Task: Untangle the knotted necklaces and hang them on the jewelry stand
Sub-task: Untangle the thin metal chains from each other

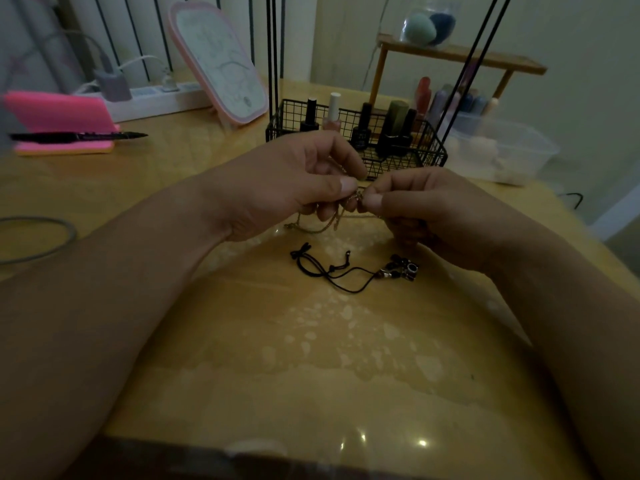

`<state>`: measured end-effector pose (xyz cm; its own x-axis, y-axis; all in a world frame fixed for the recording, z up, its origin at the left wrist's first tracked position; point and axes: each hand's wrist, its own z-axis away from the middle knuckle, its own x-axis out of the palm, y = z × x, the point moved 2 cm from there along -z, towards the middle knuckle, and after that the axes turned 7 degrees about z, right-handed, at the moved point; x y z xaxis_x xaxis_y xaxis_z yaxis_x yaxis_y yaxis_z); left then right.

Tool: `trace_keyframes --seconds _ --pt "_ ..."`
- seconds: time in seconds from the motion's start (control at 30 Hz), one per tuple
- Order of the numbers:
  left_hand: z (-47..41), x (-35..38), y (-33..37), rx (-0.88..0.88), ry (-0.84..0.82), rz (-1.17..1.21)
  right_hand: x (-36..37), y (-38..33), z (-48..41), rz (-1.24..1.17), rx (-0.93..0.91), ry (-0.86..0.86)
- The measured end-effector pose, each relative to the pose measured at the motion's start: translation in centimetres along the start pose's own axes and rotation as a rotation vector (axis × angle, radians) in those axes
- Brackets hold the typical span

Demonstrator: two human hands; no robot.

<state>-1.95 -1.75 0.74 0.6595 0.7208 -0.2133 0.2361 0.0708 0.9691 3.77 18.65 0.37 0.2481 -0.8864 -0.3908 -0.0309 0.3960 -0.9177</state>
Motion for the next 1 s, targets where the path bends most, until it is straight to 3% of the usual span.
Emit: trace_keyframes --seconds 0.47,1.0 --pt "0.22 0.34 0.18 0.026 0.008 -0.254 0.09 -0.18 0.05 0.01 -0.012 0.096" --pt "0.0 0.22 -0.05 -0.011 -0.009 -0.283 0.1 -0.1 -0.29 0.002 -0.034 0.184"
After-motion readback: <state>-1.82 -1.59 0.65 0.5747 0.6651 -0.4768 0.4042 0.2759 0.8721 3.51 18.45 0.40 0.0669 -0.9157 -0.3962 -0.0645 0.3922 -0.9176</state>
